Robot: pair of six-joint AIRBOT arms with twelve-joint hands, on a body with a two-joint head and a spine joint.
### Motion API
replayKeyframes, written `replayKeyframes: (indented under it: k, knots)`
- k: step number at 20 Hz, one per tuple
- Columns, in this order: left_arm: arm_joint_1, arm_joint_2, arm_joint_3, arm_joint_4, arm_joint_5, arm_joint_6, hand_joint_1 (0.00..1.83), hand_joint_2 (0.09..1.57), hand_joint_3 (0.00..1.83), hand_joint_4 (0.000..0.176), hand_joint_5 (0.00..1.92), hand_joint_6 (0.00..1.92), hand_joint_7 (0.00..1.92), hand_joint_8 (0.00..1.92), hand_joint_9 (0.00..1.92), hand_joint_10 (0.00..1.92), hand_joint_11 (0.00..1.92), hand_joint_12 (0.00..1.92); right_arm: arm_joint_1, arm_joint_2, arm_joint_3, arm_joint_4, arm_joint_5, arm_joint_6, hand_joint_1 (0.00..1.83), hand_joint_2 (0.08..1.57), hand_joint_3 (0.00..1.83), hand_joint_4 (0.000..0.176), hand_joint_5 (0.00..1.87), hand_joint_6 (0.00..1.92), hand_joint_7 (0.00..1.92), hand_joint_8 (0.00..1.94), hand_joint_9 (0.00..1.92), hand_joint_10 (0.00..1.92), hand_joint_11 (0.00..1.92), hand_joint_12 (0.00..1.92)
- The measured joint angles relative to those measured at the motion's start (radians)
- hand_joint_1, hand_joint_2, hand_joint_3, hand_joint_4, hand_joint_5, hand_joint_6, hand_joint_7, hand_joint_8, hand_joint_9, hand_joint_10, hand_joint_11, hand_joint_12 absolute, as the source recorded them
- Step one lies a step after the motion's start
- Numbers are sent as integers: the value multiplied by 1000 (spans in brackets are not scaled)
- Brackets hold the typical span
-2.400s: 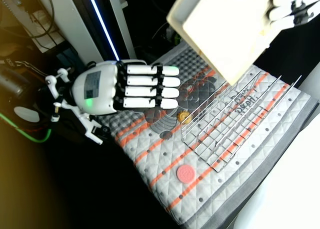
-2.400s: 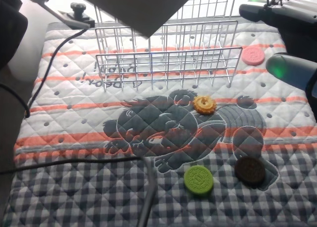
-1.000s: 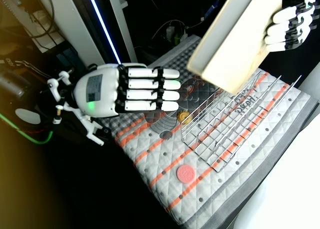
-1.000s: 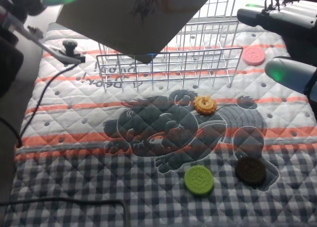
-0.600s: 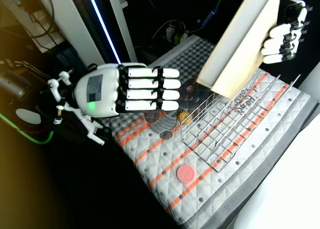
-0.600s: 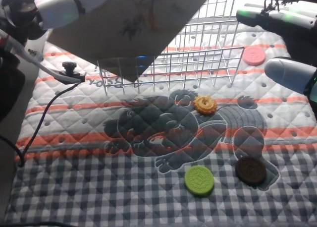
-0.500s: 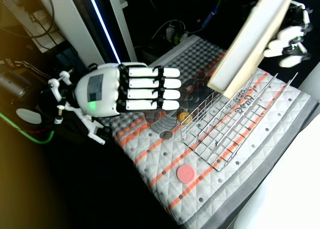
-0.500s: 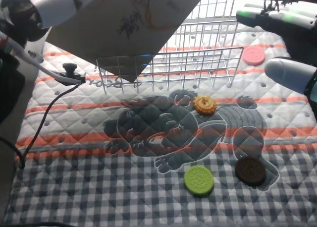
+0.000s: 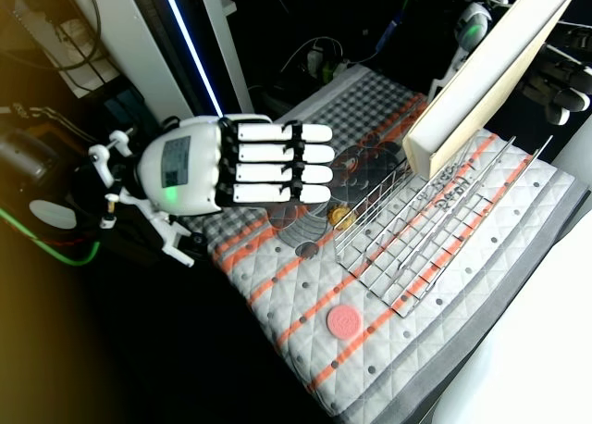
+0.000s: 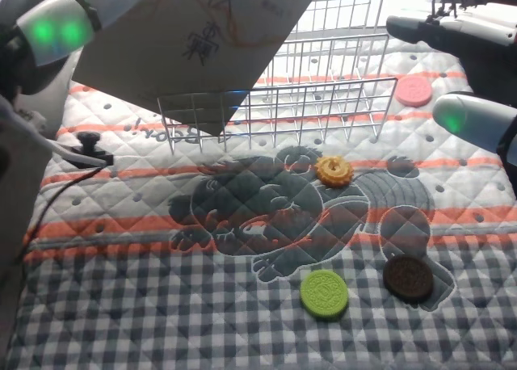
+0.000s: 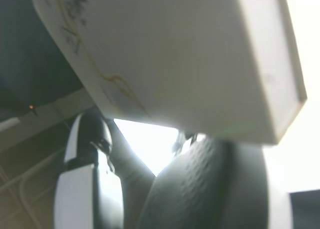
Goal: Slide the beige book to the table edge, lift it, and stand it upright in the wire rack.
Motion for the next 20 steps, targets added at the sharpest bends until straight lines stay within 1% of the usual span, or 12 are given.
replayKeyframes:
  k: [2, 5, 9, 10, 11, 14, 15, 16, 17, 18, 19, 20]
  knots:
    - [9, 39, -27, 22, 6, 14, 746, 1070, 6, 176, 0, 0, 73, 1, 147, 0, 0, 515, -3, 4, -4, 0, 0, 1, 168, 1486, 3, 0, 328, 6, 341, 1, 378, 5, 437, 15]
    - [32, 85, -60, 42, 23, 27, 747, 1119, 2, 176, 0, 0, 55, 1, 116, 2, 0, 302, -13, 8, -8, 11, 1, 0, 147, 1474, 0, 0, 335, 4, 353, 3, 388, 4, 438, 13]
    - [51, 98, -79, 76, 35, 28, 772, 1069, 0, 166, 18, 2, 99, 4, 133, 5, 0, 265, -18, 10, -11, 19, -2, 0, 113, 1477, 2, 0, 320, 2, 342, 0, 384, 0, 436, 9]
    - [40, 95, -78, 84, 45, 28, 798, 1043, 0, 152, 40, 3, 135, 6, 156, 7, 0, 315, -18, 10, -11, 19, 0, 0, 115, 1472, 0, 0, 313, 0, 341, 0, 377, 0, 432, 6]
    - [19, 84, -68, 95, 58, 28, 860, 1041, 0, 122, 52, 2, 162, 4, 186, 8, 0, 440, -18, 10, -11, 20, 0, 0, 107, 1468, 0, 0, 312, 0, 348, 3, 382, 2, 442, 10]
    - [-50, 50, -30, 141, 98, 29, 1001, 1040, 0, 97, 90, 6, 211, 9, 234, 11, 0, 437, -18, 10, -12, 18, 0, 0, 117, 1473, 1, 0, 309, 2, 331, 0, 361, 0, 416, 0]
    - [-59, 48, -27, 148, 117, 29, 1005, 1039, 0, 88, 162, 14, 293, 18, 289, 18, 0, 526, -18, 10, -12, 19, 0, 0, 117, 1473, 1, 0, 313, 4, 343, 5, 381, 8, 432, 8]
    - [-62, 48, -27, 151, 129, 28, 1024, 1044, 0, 63, 244, 17, 371, 20, 325, 17, 0, 584, -18, 10, -12, 20, 0, 0, 119, 1475, 1, 0, 315, 4, 349, 7, 392, 12, 440, 11]
    - [-62, 48, -23, 153, 144, 29, 1078, 1073, 2, 0, 485, 23, 557, 21, 450, 25, 0, 782, -18, 10, -12, 21, 0, 0, 117, 1468, 0, 0, 323, 7, 355, 9, 400, 14, 431, 7]
    - [-62, 51, -23, 150, 163, 28, 1136, 1094, 2, 0, 733, 39, 798, 54, 610, 53, 0, 980, -18, 10, -12, 21, 0, 0, 119, 1469, 0, 0, 324, 7, 354, 8, 394, 10, 421, 3]
    - [-62, 55, -23, 146, 175, 28, 1205, 1118, 15, 0, 1000, 700, 826, 942, 720, 103, 0, 1237, -22, 10, -12, 20, 1, 0, 134, 1464, 0, 0, 326, 5, 350, 4, 385, 4, 431, 6]
    - [-61, 58, -23, 147, 178, 29, 1219, 1159, 4, 0, 1007, 966, 755, 1184, 719, 102, 0, 1230, -24, 10, -13, 20, 2, 0, 138, 1462, 0, 0, 335, 8, 362, 8, 400, 10, 442, 11]
